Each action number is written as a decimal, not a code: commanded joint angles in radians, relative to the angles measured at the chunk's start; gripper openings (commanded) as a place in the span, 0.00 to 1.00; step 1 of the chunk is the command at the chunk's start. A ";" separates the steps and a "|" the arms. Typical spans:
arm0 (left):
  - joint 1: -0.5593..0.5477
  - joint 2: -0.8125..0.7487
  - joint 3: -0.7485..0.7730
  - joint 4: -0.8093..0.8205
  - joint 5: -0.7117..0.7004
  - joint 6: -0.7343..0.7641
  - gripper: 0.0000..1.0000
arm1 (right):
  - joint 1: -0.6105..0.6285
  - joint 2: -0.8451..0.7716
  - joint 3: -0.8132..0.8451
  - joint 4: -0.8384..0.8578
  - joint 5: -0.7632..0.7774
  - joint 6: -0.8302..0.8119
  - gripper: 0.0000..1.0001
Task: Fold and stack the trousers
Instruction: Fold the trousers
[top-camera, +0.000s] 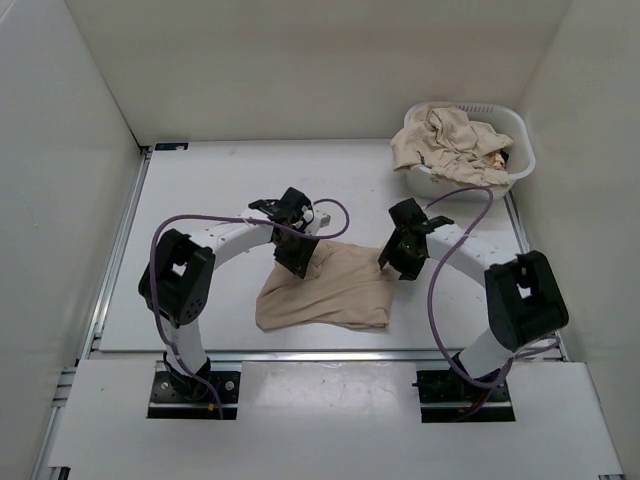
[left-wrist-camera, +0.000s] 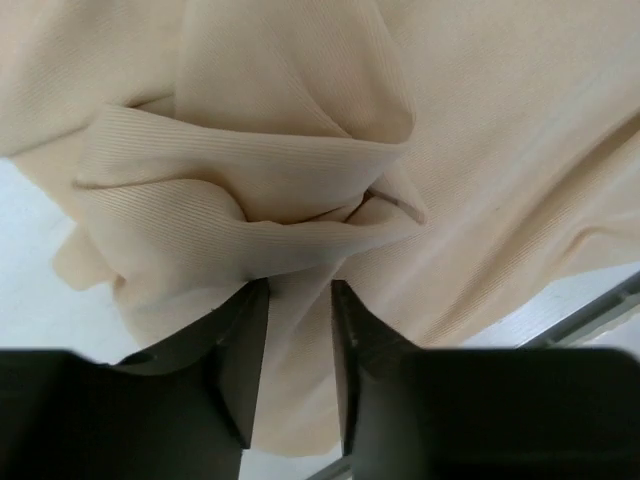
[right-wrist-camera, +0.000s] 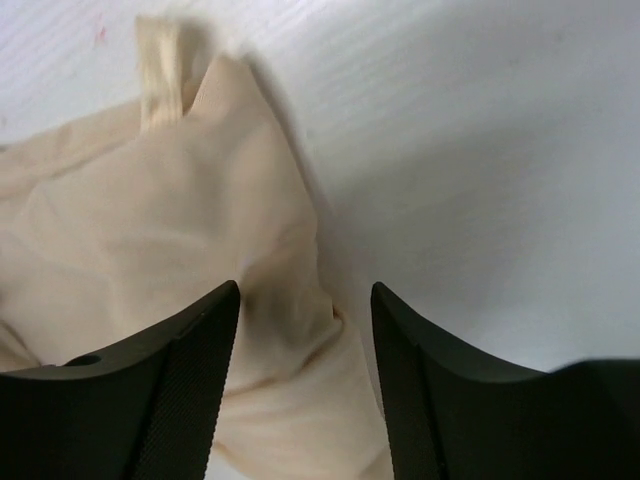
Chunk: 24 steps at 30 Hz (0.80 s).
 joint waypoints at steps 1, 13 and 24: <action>0.021 -0.041 0.051 0.025 0.004 0.006 0.39 | 0.022 -0.107 -0.036 -0.027 -0.037 -0.028 0.61; 0.084 -0.103 0.081 0.025 0.047 0.006 0.59 | 0.131 -0.368 -0.307 0.056 -0.127 0.049 0.63; 0.075 0.043 0.156 -0.010 0.018 0.006 0.80 | 0.160 -0.348 -0.403 0.191 -0.166 0.147 0.63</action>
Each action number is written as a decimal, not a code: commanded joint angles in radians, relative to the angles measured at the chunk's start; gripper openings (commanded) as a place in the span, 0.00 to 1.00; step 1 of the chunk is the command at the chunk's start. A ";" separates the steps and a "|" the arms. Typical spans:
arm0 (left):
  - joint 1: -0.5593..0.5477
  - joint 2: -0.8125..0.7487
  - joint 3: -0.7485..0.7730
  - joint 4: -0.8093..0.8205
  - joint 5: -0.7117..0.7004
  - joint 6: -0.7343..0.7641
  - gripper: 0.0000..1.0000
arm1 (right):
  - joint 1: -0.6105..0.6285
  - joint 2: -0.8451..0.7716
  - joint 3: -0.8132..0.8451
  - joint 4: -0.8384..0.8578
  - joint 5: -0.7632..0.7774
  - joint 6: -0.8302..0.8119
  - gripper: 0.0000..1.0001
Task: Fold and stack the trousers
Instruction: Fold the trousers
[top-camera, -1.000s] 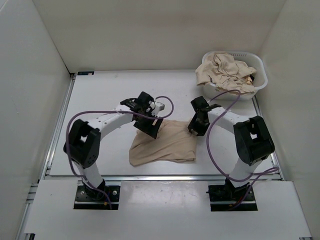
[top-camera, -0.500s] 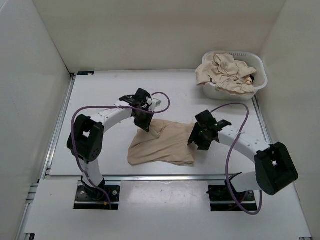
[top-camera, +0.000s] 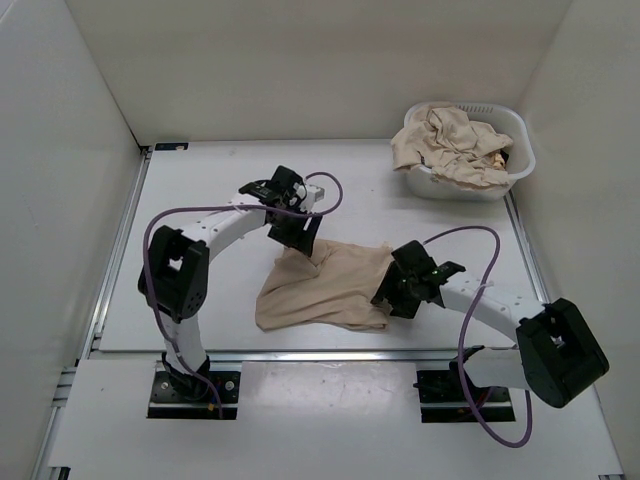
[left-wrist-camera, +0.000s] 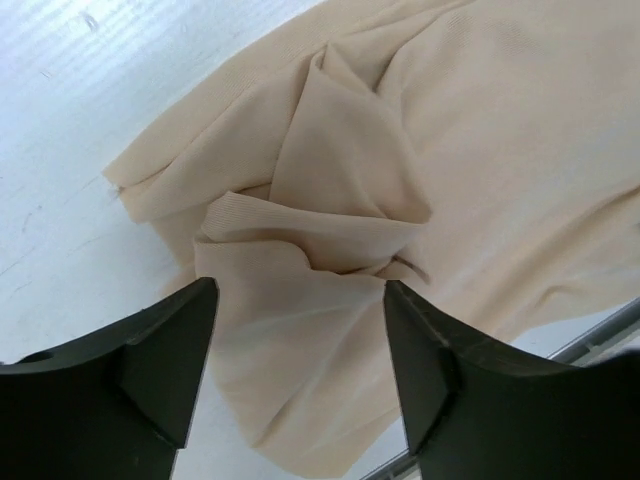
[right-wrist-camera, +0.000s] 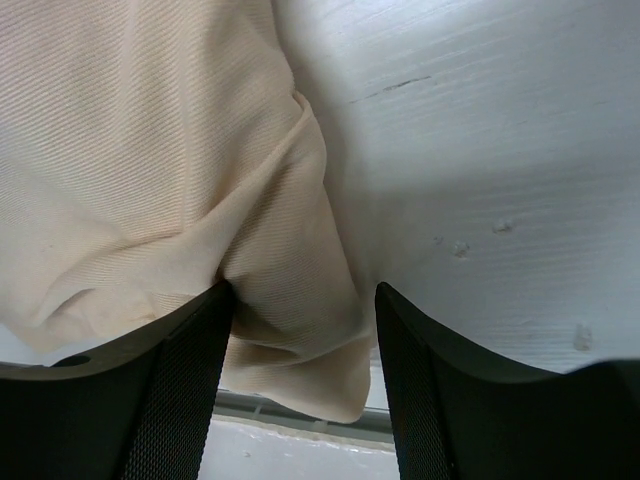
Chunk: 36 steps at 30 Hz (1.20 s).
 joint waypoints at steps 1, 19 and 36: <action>-0.004 0.057 0.006 -0.019 -0.008 0.004 0.77 | 0.024 0.017 -0.012 0.055 -0.022 0.037 0.63; 0.197 0.100 0.138 -0.038 -0.106 0.004 0.14 | -0.021 0.083 0.043 -0.038 -0.001 -0.100 0.00; 0.260 0.082 0.216 -0.070 -0.284 0.004 0.66 | -0.039 0.031 0.203 -0.245 0.064 -0.222 0.63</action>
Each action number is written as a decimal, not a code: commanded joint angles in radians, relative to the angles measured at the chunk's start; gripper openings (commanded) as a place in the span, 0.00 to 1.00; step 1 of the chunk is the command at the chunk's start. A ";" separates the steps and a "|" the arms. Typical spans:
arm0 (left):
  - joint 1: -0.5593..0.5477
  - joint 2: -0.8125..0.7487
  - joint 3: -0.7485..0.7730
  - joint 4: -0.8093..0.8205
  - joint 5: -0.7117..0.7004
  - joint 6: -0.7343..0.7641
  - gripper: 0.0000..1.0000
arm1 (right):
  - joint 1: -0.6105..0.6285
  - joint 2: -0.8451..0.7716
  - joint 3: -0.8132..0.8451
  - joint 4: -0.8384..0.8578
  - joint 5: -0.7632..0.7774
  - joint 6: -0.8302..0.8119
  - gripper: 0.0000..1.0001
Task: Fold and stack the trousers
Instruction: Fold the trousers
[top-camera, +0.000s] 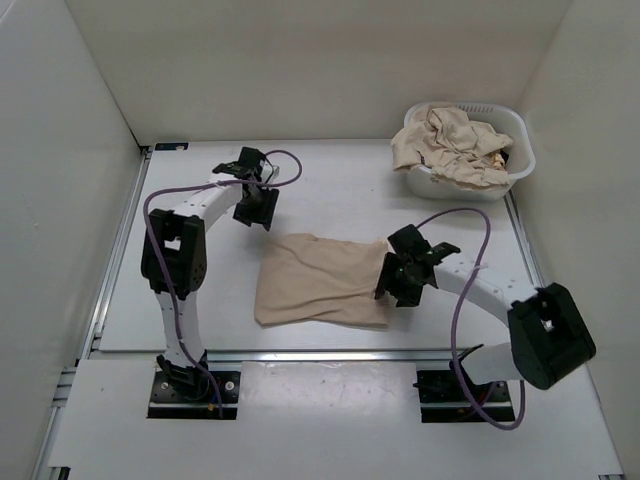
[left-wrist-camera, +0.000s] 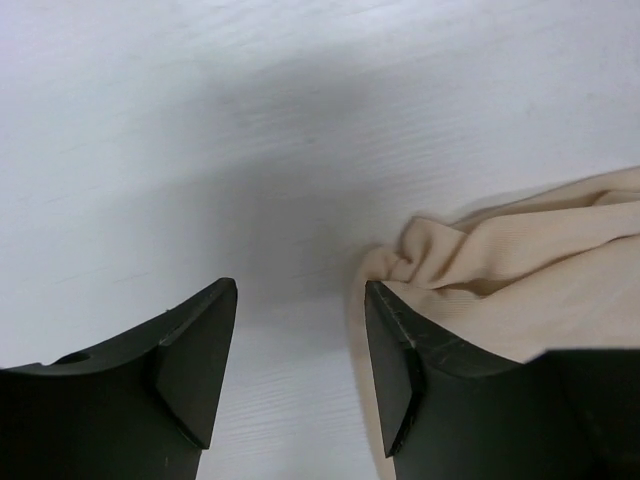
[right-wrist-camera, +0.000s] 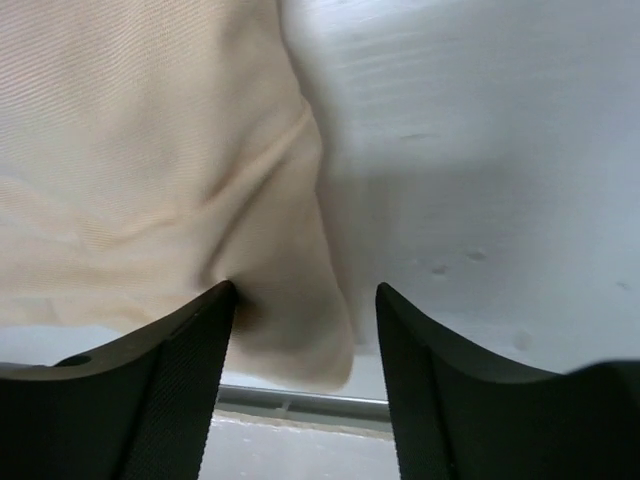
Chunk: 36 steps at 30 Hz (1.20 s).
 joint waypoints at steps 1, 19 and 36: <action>0.030 -0.146 0.030 -0.024 -0.072 0.000 0.66 | -0.009 -0.138 0.041 -0.140 0.090 -0.011 0.65; -0.038 -0.319 -0.115 -0.032 0.101 0.000 0.83 | -0.027 -0.165 0.109 -0.137 0.128 0.156 0.61; 0.001 -0.035 -0.087 0.050 0.258 0.000 0.56 | 0.129 -0.249 -0.258 0.211 0.036 0.433 0.55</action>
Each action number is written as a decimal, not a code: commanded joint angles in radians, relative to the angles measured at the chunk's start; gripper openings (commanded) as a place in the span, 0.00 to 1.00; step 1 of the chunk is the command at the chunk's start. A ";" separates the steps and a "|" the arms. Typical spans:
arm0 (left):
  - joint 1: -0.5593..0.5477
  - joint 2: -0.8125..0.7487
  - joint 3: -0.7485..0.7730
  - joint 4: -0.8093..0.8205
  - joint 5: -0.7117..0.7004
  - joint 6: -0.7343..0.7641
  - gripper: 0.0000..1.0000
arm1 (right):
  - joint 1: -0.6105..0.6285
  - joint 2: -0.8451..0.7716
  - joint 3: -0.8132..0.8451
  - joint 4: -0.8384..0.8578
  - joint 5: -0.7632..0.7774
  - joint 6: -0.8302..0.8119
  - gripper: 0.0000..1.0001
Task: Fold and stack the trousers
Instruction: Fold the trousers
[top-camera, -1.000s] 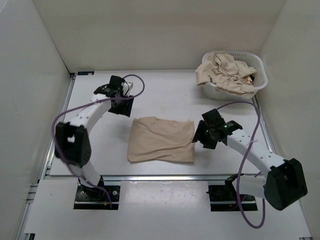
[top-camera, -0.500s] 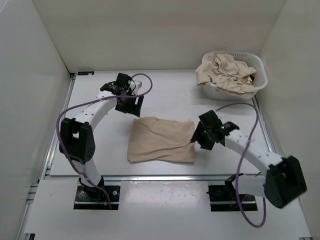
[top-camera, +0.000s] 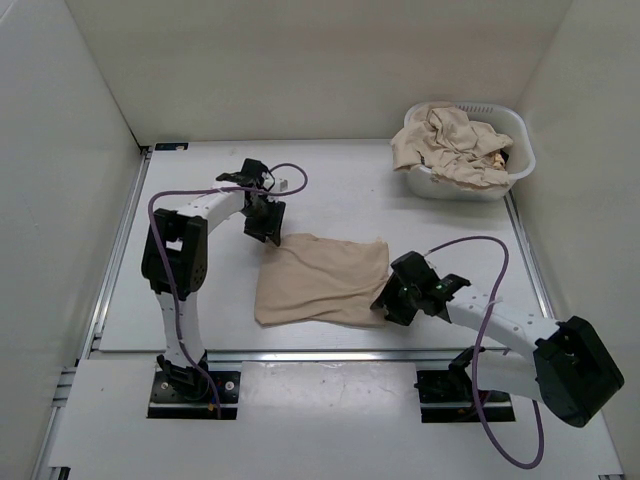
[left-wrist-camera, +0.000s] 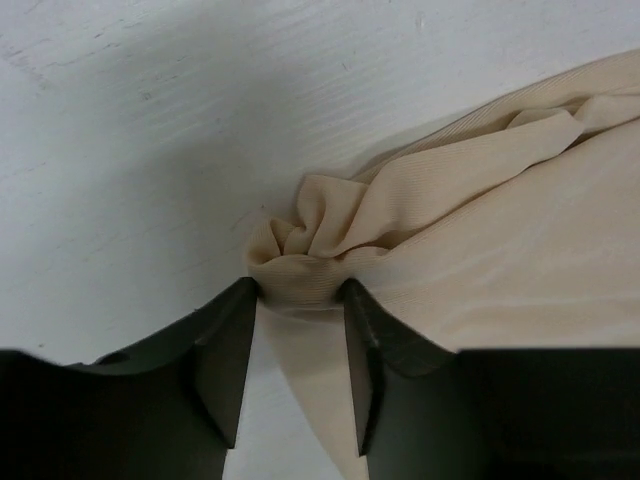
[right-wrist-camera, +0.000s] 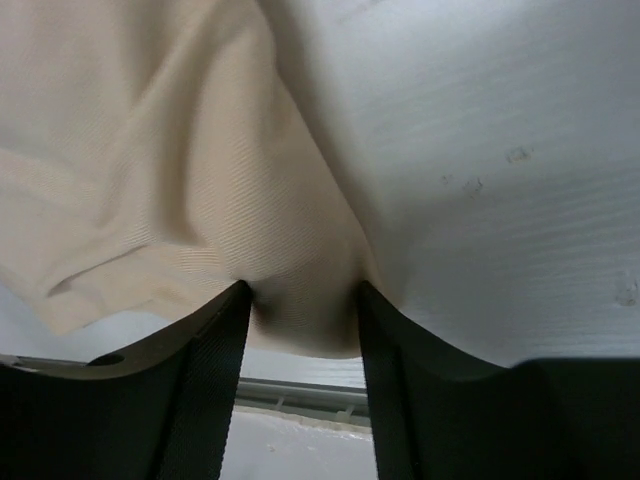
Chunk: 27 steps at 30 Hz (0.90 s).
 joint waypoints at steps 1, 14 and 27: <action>0.006 -0.017 0.006 0.023 0.057 0.004 0.50 | 0.028 0.013 -0.038 0.062 -0.007 0.070 0.51; 0.069 0.050 0.067 0.023 -0.070 0.004 0.14 | -0.027 -0.062 -0.078 -0.079 0.025 -0.005 0.07; 0.069 -0.014 0.110 -0.021 -0.029 0.004 0.80 | -0.038 0.003 0.218 -0.321 0.112 -0.243 0.77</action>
